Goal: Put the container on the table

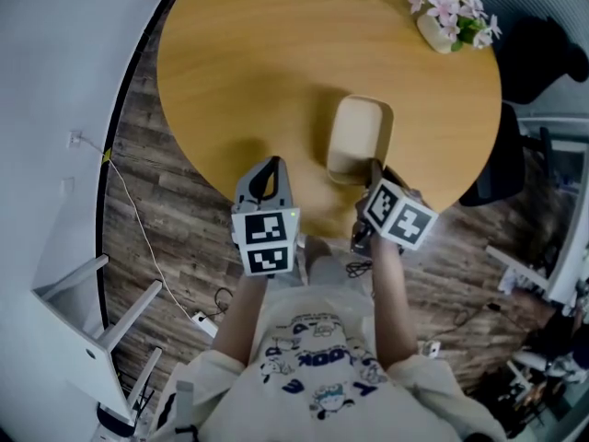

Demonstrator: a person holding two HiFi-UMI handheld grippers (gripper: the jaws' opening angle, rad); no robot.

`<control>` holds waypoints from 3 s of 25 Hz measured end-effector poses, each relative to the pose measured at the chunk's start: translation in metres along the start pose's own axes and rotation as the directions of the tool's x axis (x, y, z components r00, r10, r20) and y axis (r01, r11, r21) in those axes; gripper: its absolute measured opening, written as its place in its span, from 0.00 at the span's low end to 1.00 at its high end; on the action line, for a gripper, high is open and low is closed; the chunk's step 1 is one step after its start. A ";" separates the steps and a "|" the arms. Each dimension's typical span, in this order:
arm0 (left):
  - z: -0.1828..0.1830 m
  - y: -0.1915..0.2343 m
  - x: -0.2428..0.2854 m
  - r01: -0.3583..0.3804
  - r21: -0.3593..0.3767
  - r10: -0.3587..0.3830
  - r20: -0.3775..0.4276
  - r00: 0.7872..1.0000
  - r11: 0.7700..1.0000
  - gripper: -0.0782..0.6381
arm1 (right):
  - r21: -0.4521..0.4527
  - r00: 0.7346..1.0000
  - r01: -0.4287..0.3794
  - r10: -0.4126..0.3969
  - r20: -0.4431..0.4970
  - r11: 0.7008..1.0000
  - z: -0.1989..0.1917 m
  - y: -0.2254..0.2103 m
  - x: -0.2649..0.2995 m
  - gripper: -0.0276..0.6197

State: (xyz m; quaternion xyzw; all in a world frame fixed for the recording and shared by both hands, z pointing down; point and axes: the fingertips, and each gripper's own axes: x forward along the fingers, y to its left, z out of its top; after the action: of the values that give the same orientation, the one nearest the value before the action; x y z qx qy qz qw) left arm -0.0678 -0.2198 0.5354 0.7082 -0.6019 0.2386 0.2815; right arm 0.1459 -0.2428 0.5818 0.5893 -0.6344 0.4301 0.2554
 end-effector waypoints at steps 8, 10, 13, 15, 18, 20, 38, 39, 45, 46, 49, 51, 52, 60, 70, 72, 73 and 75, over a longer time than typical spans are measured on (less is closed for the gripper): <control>-0.016 0.001 0.013 0.026 -0.005 -0.026 -0.053 0.998 1.000 0.11 | 0.011 0.999 0.029 -0.029 -0.046 1.000 -0.013 -0.002 0.013 0.06; -0.019 0.003 0.015 0.029 -0.006 -0.030 -0.063 0.998 1.000 0.11 | 0.013 0.998 0.035 -0.034 -0.058 0.999 -0.017 -0.002 0.015 0.06; -0.024 0.004 0.018 0.034 -0.008 -0.035 -0.077 0.996 0.999 0.11 | 0.021 0.996 0.047 -0.045 -0.072 0.999 -0.023 -0.003 0.020 0.06; -0.027 0.004 0.021 0.036 -0.009 -0.037 -0.086 0.996 0.999 0.11 | 0.009 0.995 0.052 -0.051 -0.084 0.999 -0.022 -0.001 0.020 0.06; -0.030 0.005 0.024 0.037 -0.014 -0.038 -0.098 0.994 0.999 0.11 | -0.017 0.993 0.057 -0.058 -0.106 0.998 -0.017 0.004 0.018 0.06; -0.032 0.007 0.025 0.035 -0.016 -0.037 -0.105 0.994 0.999 0.11 | -0.013 0.991 0.063 -0.064 -0.120 0.998 -0.020 0.004 0.019 0.06; -0.029 0.008 0.025 0.023 -0.025 -0.025 -0.094 0.995 0.999 0.11 | 0.010 0.994 0.044 -0.043 -0.099 0.999 -0.010 0.007 0.017 0.06; -0.027 0.009 0.025 0.022 -0.024 -0.024 -0.086 0.996 0.999 0.11 | 0.010 0.995 0.046 -0.045 -0.091 0.999 -0.008 0.006 0.015 0.06; 0.003 0.008 0.020 0.021 -0.004 -0.021 -0.017 1.000 1.000 0.11 | 0.042 0.998 0.067 -0.066 -0.013 0.997 0.001 -0.007 0.008 0.06; 0.009 0.007 0.018 0.022 0.000 -0.022 -0.001 1.000 1.000 0.11 | 0.039 0.998 0.067 -0.067 0.007 0.997 0.006 -0.007 0.004 0.06; 0.030 0.004 0.012 0.025 0.017 -0.026 0.050 0.998 1.000 0.11 | 0.030 0.995 0.063 -0.065 0.073 0.998 0.025 -0.004 -0.010 0.06; 0.045 0.000 0.008 0.027 0.026 -0.029 0.087 0.996 0.999 0.11 | 0.023 0.992 0.049 -0.051 0.118 0.999 0.038 0.000 -0.018 0.06; 0.053 -0.002 0.006 0.029 0.029 -0.031 0.105 0.994 0.999 0.11 | 0.018 0.989 0.039 -0.042 0.140 0.999 0.044 0.002 -0.022 0.06; 0.103 -0.013 -0.020 0.036 0.049 -0.047 0.238 0.970 0.998 0.11 | -0.031 0.951 -0.036 0.044 0.306 0.999 0.087 0.028 -0.060 0.06; 0.149 -0.016 -0.050 0.014 0.080 -0.043 0.370 0.928 0.997 0.11 | -0.119 0.863 -0.081 0.129 0.488 0.990 0.135 0.060 -0.106 0.06; 0.156 -0.018 -0.054 0.008 0.084 -0.040 0.389 0.920 0.996 0.11 | -0.123 0.850 -0.089 0.140 0.507 0.988 0.139 0.063 -0.113 0.06; 0.159 -0.019 -0.056 0.007 0.085 -0.040 0.398 0.917 0.996 0.11 | -0.128 0.844 -0.096 0.149 0.515 0.987 0.141 0.065 -0.116 0.06; 0.165 -0.019 -0.060 0.005 0.085 -0.040 0.413 0.910 0.996 0.11 | -0.141 0.830 -0.109 0.168 0.531 0.984 0.145 0.071 -0.122 0.06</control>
State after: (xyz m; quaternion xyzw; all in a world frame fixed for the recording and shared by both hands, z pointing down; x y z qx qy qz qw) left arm -0.0588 -0.2874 0.3727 0.7606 -0.6294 0.1041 0.1208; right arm 0.1253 -0.3056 0.3906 0.6250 -0.7432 0.2299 0.0648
